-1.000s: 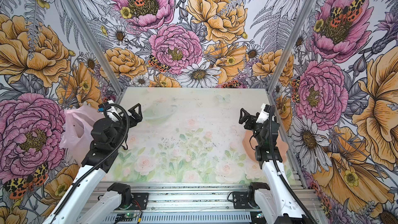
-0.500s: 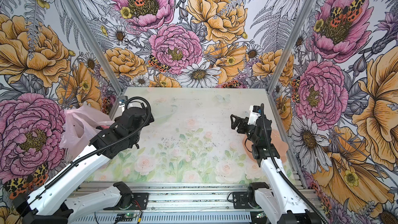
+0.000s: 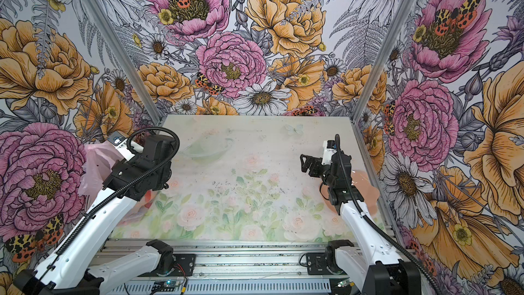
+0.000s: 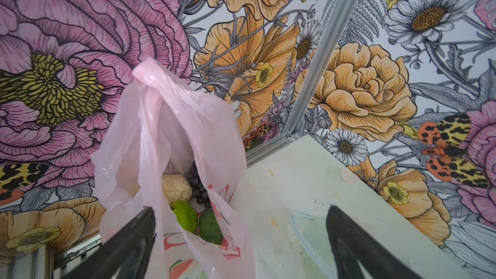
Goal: Take fruits out of the plastic bag
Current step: Move the plastic bag to the middle-left of the table.
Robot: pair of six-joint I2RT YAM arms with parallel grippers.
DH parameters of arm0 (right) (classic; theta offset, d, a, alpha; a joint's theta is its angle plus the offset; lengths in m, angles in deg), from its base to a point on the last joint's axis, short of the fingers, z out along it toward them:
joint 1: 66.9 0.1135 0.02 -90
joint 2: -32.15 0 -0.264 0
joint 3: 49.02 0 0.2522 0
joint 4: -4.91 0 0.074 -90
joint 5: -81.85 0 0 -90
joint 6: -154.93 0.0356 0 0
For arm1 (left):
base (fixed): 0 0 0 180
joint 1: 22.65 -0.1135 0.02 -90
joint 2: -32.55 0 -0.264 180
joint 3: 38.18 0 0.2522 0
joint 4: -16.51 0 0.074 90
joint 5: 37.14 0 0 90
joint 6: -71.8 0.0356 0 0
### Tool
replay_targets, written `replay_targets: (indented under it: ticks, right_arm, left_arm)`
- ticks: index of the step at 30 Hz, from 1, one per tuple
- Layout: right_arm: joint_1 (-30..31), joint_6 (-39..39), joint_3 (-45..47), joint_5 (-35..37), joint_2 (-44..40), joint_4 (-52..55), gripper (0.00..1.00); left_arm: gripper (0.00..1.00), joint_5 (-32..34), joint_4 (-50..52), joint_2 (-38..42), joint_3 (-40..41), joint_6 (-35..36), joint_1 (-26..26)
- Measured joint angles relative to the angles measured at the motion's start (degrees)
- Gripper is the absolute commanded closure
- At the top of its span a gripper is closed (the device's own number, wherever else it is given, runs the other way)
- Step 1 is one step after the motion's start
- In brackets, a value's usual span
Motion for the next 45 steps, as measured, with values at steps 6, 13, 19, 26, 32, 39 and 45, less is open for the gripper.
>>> replay_targets:
  ticks: [6,13,19,26,32,39,45]
  right_arm:
    - [0.39,0.0,-0.02,-0.2,0.04,0.0,0.04]
    - [0.76,0.02,-0.09,-0.98,1.44,0.04,0.04]
    - [1.36,0.02,-0.46,-1.49,2.27,0.26,0.05]
    - [1.73,0.0,-0.72,-1.49,2.75,0.28,0.08]
    - [1.77,0.04,-0.85,-1.44,3.08,0.46,0.1]
    - [1.77,0.26,-1.9,-0.42,3.04,1.57,0.1]
    - [1.77,1.11,-2.23,1.44,2.25,2.38,0.11]
  left_arm:
    - [0.01,-0.87,-1.36,1.86,-1.62,1.49,-10.36]
    - [0.01,-10.36,-5.09,-0.74,-2.14,3.82,-24.59]
    - [0.16,-18.88,-8.96,-4.17,-2.14,5.66,-29.14]
    - [0.73,-26.34,-13.0,-4.81,-2.12,7.91,-30.45]
    - [1.0,-32.02,-16.04,-5.31,-1.53,9.99,-28.37]
    - [1.0,-36.48,-21.46,-9.38,-2.43,15.52,-16.06]
    - [1.0,-40.13,-25.0,-19.15,-8.31,20.92,-6.54]
